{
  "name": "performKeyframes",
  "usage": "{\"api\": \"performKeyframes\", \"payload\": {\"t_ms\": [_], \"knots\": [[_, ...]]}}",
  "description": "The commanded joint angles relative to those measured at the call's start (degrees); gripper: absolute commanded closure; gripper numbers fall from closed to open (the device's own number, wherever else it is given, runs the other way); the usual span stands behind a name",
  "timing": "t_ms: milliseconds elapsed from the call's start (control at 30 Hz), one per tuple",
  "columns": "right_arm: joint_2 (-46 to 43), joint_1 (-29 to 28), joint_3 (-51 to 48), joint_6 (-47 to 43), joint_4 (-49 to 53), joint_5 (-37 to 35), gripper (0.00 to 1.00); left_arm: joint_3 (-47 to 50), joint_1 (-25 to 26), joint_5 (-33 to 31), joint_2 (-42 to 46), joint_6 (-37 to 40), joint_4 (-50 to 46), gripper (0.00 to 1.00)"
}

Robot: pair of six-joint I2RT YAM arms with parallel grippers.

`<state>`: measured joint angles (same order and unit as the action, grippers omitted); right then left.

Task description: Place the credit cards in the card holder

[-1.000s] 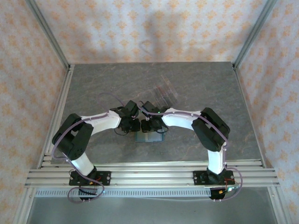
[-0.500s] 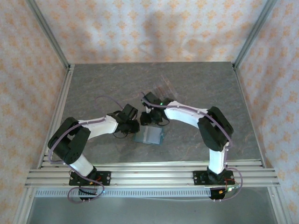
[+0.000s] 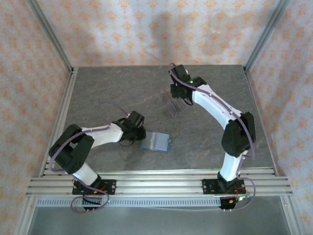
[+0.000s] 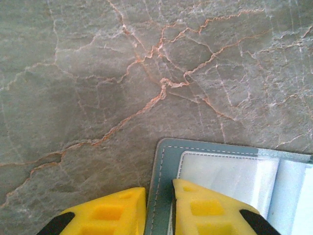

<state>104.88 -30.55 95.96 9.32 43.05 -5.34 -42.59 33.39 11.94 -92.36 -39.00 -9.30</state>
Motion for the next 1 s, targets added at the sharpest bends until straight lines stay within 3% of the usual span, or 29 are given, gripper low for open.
{"api": "performKeyframes", "payload": {"t_ms": [0, 233, 833, 967], "knots": [[4.4, 0.4, 3.3, -3.7, 6.8, -3.7, 0.64, 3.4, 2.8, 3.9, -6.9, -1.2, -0.1, 0.78], [8.3, 0.7, 6.0, -4.6, 8.3, -0.6, 0.65, 3.5, 3.1, 3.9, -7.1, -1.4, 0.2, 0.79], [12.3, 1.3, 7.9, -6.7, 10.0, -2.8, 0.77, 3.9, 3.1, 4.0, -7.4, -1.9, 0.7, 0.79], [12.5, 1.3, 8.5, -7.2, 10.3, -2.7, 0.85, 4.3, 3.1, 3.9, -7.1, -2.0, 0.9, 0.80]]}}
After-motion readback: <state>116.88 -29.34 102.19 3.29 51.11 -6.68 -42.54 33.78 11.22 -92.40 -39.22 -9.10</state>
